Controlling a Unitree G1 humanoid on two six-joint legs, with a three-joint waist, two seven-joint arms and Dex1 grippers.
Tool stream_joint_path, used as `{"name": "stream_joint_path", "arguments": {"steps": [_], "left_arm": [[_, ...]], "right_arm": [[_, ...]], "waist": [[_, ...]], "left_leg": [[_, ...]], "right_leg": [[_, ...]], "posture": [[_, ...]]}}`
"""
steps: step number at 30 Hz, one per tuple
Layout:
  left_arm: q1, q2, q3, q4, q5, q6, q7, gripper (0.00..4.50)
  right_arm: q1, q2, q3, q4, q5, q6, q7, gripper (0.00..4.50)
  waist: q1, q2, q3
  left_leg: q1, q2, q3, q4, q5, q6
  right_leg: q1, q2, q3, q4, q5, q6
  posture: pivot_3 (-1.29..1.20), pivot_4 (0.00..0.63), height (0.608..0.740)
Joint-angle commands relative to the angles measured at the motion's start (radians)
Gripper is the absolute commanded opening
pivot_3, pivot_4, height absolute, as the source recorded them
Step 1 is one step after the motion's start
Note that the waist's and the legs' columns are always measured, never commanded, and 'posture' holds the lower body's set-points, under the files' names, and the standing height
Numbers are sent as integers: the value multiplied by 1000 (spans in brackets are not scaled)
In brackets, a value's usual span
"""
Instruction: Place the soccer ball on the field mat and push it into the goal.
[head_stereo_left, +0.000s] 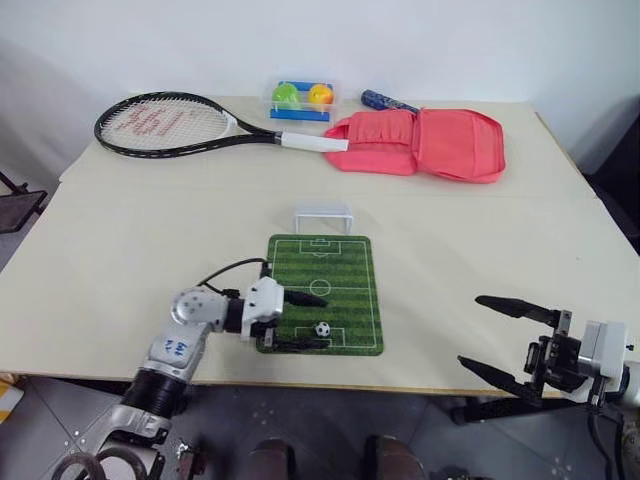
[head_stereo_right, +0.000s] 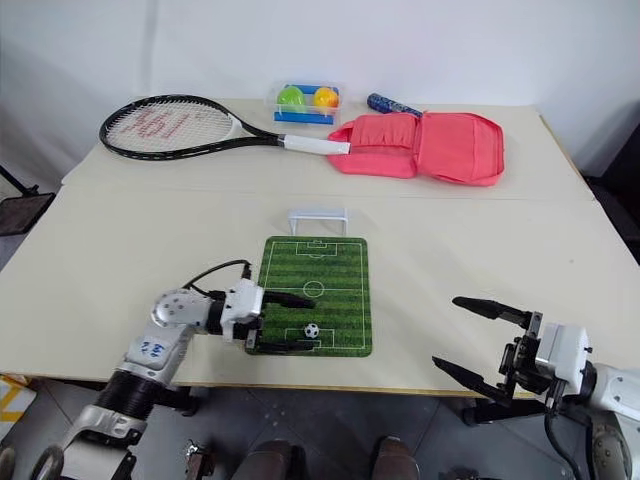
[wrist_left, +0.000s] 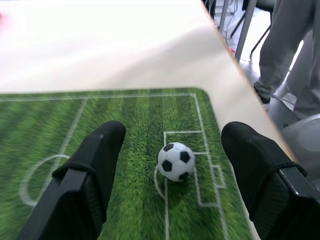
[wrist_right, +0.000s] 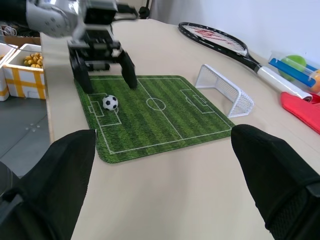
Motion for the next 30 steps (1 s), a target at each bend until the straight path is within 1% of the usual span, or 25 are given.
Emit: {"name": "stream_joint_path", "arguments": {"steps": [1,4,6,7,9,10,12,13,14,16,18,24,30], "left_arm": [[108,85,104,-157,-95,63,-7,3582],[258,154,186,-252,-141,100,3,3582],[353,176,223,-300,-169,115,3,3582],[390,178,231,-314,-170,114,6,3207],[439,177,232,-335,-175,126,15,2802],[455,173,221,-342,-160,120,21,2428],[481,140,175,-377,-140,117,48,1860],[482,117,144,-395,-130,121,69,1617],[478,102,126,-405,-126,127,83,1232],[465,80,98,-412,-124,138,98,665],[425,47,50,-392,-93,139,123,42],[314,-8,-41,-330,-44,195,169,42],[176,-84,-78,-172,21,190,227,42]], "right_arm": [[-21,-3,-14,6,17,3,-2,4500],[-42,-7,-12,27,27,1,15,4500],[-57,-6,-7,39,35,-4,33,4500],[-62,-7,-2,42,37,-7,47,4500],[-74,-11,16,51,17,-28,78,4500],[-82,-13,25,54,19,-28,98,4500],[-96,-8,39,64,23,-29,125,4500],[-99,-4,45,69,22,-31,132,4500],[-102,-1,49,72,19,-32,135,4500],[-103,7,57,81,12,-42,141,4500],[-103,24,68,85,11,-56,141,4500],[-74,50,56,154,6,-104,167,4500],[-26,54,34,172,8,-134,151,4500]], "waist": [[-3,0,0],[0,1,1],[1,2,1],[4,2,1],[8,2,2],[8,2,2],[7,3,2],[6,3,2],[6,3,2],[5,3,2],[5,3,2],[5,4,2],[6,4,1]], "left_leg": [[0,0,0,0,0,0],[0,0,-1,0,0,0],[0,0,0,0,-1,1],[0,0,0,1,-1,1],[0,0,-1,1,-2,1],[0,0,-1,2,-2,1],[-1,0,-1,2,-2,1],[0,0,-1,3,-2,1],[0,0,0,3,-3,2],[-1,0,0,3,-3,2],[0,0,0,3,-3,1],[0,0,0,5,-3,2],[0,0,0,5,-3,2]], "right_leg": [[0,0,0,0,0,0],[0,0,0,-1,0,0],[0,0,0,-1,0,0],[0,0,0,-1,0,0],[1,0,0,-1,0,0],[1,0,0,-1,0,0],[1,0,0,-1,0,0],[1,0,0,-1,0,0],[1,0,1,-1,0,0],[1,0,1,0,0,0],[1,0,1,0,0,0],[1,0,1,1,0,0],[1,0,1,1,0,0]], "posture": [[0,150,740],[0,150,740],[0,150,740],[0,150,740],[0,150,740],[0,150,740],[0,150,740],[0,150,740],[0,150,740],[0,150,740],[0,150,740],[0,150,740],[0,150,740]]}}
